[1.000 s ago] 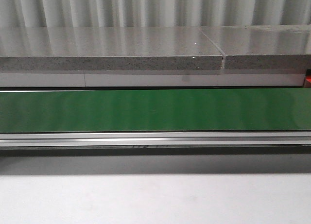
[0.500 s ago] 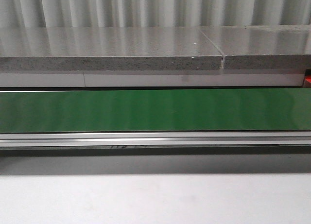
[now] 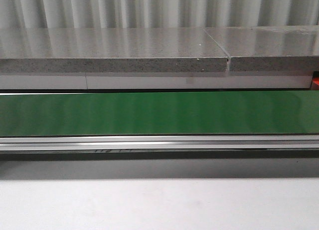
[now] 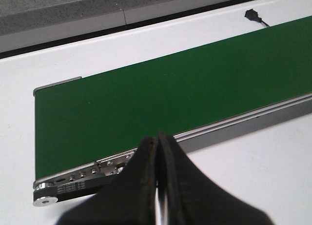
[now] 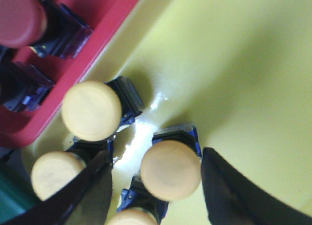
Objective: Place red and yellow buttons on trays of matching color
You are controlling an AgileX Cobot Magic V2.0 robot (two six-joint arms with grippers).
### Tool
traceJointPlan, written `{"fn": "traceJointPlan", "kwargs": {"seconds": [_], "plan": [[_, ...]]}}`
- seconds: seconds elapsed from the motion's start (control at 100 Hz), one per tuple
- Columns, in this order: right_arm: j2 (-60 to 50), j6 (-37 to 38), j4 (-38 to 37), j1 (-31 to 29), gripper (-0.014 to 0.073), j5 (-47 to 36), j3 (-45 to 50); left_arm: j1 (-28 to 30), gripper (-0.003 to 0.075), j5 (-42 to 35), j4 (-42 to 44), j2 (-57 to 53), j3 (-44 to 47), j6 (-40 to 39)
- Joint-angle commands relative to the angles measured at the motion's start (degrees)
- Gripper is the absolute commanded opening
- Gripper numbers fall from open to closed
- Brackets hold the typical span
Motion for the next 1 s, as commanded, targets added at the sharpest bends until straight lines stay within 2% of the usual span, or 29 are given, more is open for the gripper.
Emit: {"fn": "traceJointPlan", "kwargs": {"seconds": [0.0,0.12,0.19,0.29,0.45,0.57,0.66,0.99], "plan": [[-4.8,-0.1,-0.4,0.1,0.0422,-0.5,-1.5,-0.4,-0.0020,-3.7,-1.4,0.1,-1.6,-0.2],[-8.6,-0.3,-0.5,0.8,0.0419,-0.3,-1.5,-0.4,-0.0020,-3.7,-1.4,0.1,-1.6,-0.2],[-10.7,-0.6,-0.6,2.0,0.0386,-0.2,-1.5,-0.4,-0.0020,-3.7,-1.4,0.1,-1.6,-0.2],[-13.5,-0.6,-0.6,5.0,0.0255,0.2,-1.5,-0.4,-0.0020,-3.7,-1.4,0.1,-1.6,-0.2],[-17.0,-2.2,-0.7,13.3,0.0025,0.2,-1.5,-0.4,-0.0020,-3.7,-1.4,0.1,-1.6,-0.2],[-18.8,-2.7,-0.7,20.1,-0.0075,-0.8,-1.5,-0.4,-0.0020,-3.7,-1.4,0.1,-1.6,-0.2],[-19.6,-2.7,-0.7,24.9,-0.0103,-1.9,-1.5,-0.4,-0.0020,-3.7,-1.4,0.1,-1.6,-0.2],[-22.3,-3.5,-0.7,39.4,-0.0102,-4.3,-1.5,-0.4,-0.0020,-3.7,-1.4,0.1,-1.6,-0.2]]}}
